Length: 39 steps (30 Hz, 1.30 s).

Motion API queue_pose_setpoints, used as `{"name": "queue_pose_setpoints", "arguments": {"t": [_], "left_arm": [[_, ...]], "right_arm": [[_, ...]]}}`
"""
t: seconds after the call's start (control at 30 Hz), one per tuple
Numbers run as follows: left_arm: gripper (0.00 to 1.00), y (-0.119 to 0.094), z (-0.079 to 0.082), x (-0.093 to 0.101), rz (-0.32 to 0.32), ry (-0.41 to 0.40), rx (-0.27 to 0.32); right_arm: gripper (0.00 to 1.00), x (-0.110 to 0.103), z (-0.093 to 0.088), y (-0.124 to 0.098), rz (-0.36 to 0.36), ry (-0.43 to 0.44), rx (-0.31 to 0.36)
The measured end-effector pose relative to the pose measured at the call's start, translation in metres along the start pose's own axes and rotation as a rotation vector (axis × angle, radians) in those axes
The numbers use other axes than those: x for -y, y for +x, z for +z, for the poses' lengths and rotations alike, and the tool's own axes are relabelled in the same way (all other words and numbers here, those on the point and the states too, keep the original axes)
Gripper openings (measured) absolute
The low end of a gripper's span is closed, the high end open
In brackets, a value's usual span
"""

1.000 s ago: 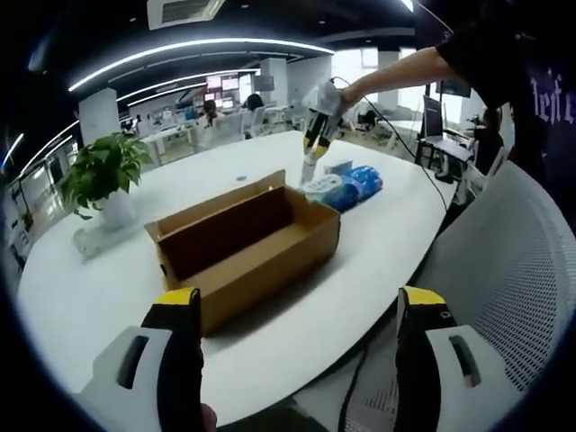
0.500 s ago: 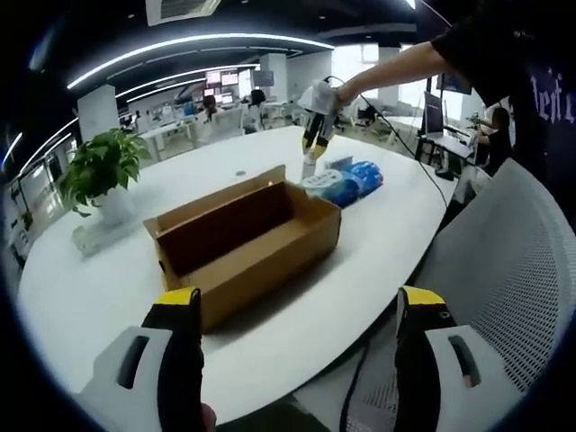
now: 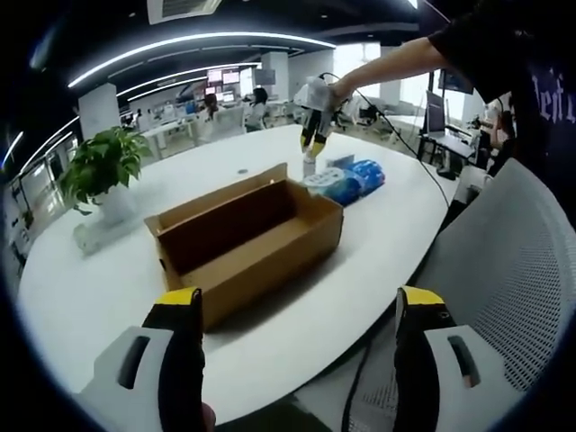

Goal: Operate the shoe box by opening the lid, removing the specified soft item, and placing it in the target area until the item is outside and the box remains undamaged.

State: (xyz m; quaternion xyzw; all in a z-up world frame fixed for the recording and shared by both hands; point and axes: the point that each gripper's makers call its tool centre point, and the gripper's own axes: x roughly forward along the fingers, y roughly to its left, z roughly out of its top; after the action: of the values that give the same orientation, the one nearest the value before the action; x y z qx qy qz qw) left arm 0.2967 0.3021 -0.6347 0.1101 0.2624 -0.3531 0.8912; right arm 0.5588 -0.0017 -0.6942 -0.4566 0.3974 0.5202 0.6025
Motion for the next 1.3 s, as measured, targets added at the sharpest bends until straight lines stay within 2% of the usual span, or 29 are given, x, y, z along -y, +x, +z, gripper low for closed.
{"name": "queue_pose_setpoints", "arguments": {"t": [0.37,0.5,0.97,1.3], "left_arm": [[0.84,0.001,0.000,-0.011,0.025,-0.028,-0.008],[0.82,0.002,0.001,-0.018,0.039,-0.034,-0.009],[0.63,0.006,0.003,-0.061,0.144,-0.109,-0.026],[0.47,0.014,-0.001,-0.095,0.212,-0.187,-0.048]], "right_arm": [[0.18,0.005,-0.002,-0.001,-0.018,0.024,0.003],[0.21,0.004,-0.001,-0.001,-0.020,0.039,0.007],[0.29,0.011,0.005,-0.003,-0.045,0.081,0.034],[0.33,0.015,0.021,-0.005,-0.065,0.190,0.099]]}}
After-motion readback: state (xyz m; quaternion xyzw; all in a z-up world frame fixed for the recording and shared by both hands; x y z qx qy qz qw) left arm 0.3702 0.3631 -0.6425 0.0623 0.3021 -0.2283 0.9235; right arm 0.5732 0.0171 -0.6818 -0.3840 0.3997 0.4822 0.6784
